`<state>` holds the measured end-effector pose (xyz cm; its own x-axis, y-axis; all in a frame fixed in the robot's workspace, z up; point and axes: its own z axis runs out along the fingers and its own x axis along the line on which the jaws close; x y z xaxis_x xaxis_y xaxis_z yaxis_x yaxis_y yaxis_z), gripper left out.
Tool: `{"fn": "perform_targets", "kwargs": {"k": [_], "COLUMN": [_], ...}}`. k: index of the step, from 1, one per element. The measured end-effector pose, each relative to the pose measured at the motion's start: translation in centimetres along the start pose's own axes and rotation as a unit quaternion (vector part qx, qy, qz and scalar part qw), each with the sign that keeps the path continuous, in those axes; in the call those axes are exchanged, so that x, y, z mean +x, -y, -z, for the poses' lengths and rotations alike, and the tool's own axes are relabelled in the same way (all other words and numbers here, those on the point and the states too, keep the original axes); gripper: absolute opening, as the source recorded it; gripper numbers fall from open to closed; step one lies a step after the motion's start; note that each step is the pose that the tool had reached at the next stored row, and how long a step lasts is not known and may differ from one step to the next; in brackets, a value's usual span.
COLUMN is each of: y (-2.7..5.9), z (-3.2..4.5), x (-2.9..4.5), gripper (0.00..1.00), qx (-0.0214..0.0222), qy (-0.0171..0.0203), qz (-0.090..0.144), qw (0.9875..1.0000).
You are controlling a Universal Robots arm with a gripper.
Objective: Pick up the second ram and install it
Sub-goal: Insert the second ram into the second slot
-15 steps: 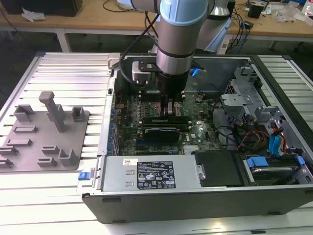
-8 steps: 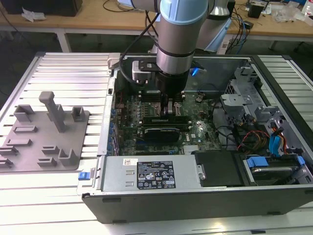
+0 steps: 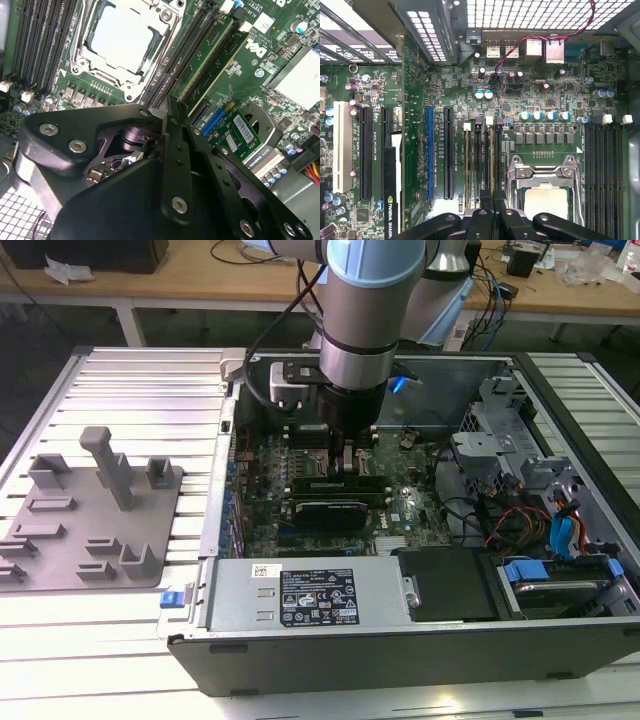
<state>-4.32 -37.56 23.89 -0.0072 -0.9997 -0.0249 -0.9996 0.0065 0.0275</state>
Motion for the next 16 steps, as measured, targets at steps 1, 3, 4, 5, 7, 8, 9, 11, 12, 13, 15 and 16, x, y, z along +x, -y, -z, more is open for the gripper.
{"fn": "perform_targets", "kwargs": {"k": [1,3,4,5,7,8,9,11,12,13,15,16], "y": [0.00,0.00,0.01,0.01,0.01,0.00,0.00,-0.02,-0.04,-0.05,-0.09,-0.12], "z": [-0.02,-0.08,-0.13,-0.13,-0.19,-0.22,-0.29,-0.37,-0.44,-0.45,-0.64,-0.72], "x": [0.00,-0.01,0.00,0.00,0.00,0.00,0.00,0.00,0.01,0.00,0.01,0.02], "gripper": [0.09,0.09,0.09,0.09,0.09,0.09,0.09,0.09,0.09,0.09,0.09,0.09], "qx": [0.0000,0.0002,0.0001,0.0001,0.0001,0.0001,0.0002,0.0001,0.0001,0.0001,0.0002,0.0001], "qy": [0.0000,0.0003,0.0002,0.0001,0.0002,0.0005,0.0007,0.0009,0.0012,0.0018,0.0020,0.0020], "qz": [-0.001,-0.001,-0.002,-0.003,-0.003,-0.003,-0.003,-0.003,-0.003,-0.003,-0.004,-0.004], "qw": [1.0000,1.0000,1.0000,1.0000,1.0000,1.0000,1.0000,1.0000,1.0000,1.0000,1.0000,1.0000]}}
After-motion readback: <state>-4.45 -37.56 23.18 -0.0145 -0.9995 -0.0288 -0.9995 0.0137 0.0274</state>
